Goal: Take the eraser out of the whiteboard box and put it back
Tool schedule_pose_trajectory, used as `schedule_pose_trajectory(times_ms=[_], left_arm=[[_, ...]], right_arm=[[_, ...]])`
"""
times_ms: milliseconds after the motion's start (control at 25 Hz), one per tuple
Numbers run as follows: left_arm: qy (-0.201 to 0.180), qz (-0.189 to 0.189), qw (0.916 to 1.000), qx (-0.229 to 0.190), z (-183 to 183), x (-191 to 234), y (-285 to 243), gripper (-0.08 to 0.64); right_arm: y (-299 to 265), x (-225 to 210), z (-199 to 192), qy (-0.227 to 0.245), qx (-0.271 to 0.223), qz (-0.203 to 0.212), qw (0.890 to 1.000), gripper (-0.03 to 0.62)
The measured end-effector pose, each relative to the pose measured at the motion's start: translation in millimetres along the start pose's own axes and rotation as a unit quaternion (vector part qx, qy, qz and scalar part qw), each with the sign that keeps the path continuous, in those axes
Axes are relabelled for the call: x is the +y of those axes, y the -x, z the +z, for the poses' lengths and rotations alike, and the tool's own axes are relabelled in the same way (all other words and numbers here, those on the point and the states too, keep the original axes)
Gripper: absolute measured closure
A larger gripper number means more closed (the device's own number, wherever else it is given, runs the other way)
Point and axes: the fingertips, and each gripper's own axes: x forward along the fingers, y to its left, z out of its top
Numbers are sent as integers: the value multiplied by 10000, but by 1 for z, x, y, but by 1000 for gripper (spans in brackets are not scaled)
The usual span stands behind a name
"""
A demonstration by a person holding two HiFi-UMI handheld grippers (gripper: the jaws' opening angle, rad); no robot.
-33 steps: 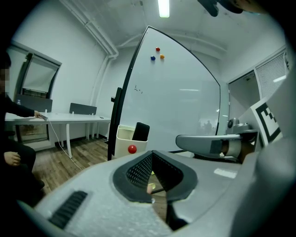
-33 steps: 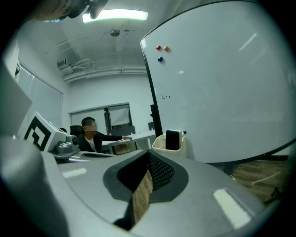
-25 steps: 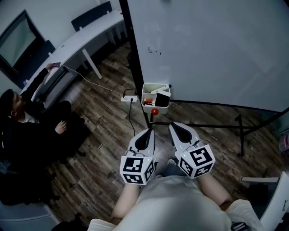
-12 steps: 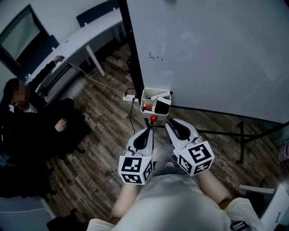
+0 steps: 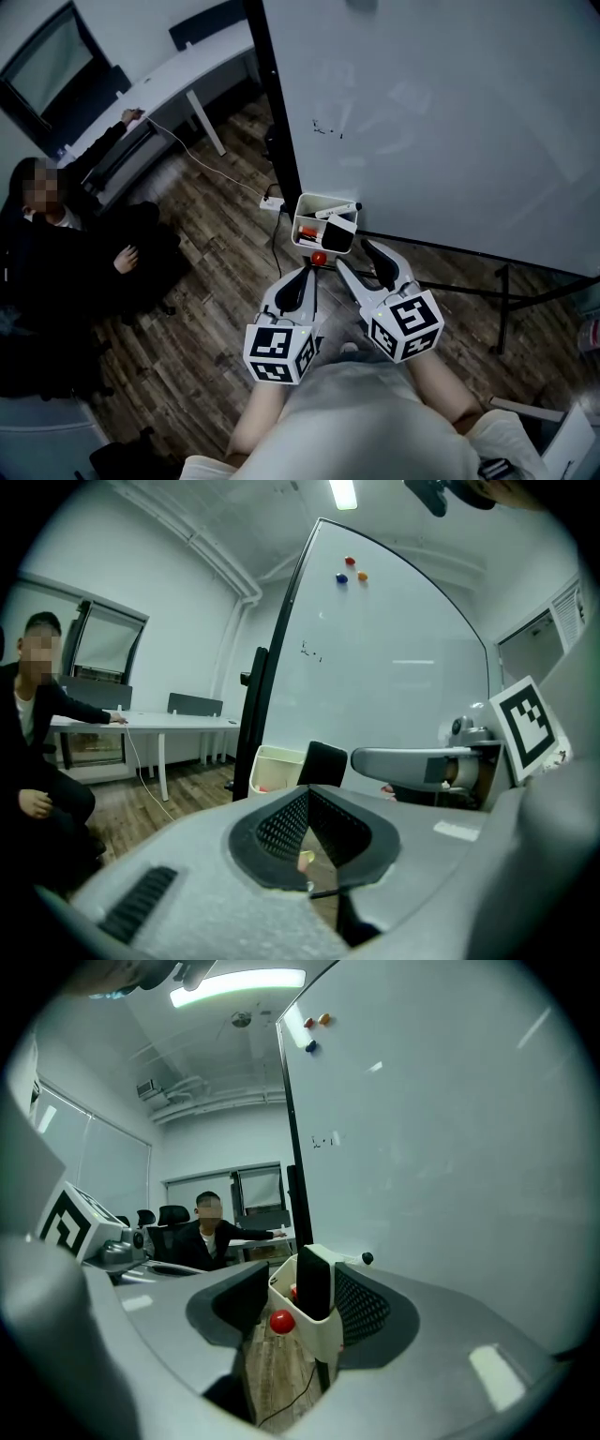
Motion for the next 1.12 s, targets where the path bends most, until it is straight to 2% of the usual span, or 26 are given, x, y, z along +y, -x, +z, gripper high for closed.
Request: schedule_pose_trajectory(times_ms=[240,720,920,1120], left_arm=[[31,168,9999,1,2,8,-13,555],[118,430,9990,-54,11,22,-35,555],[145,482,9987,-33,11,25,-43,555],[163,525,9985,-24,11,28,-47,555]], right_arm=[[-17,-11,-2,57,98,171,9998,354],[-45,-24,-3,113,192,434,9988,331],[-53,-25,-5,113,256,530,9982,333],[-57,-22,-5,183,243,605,9977,367]])
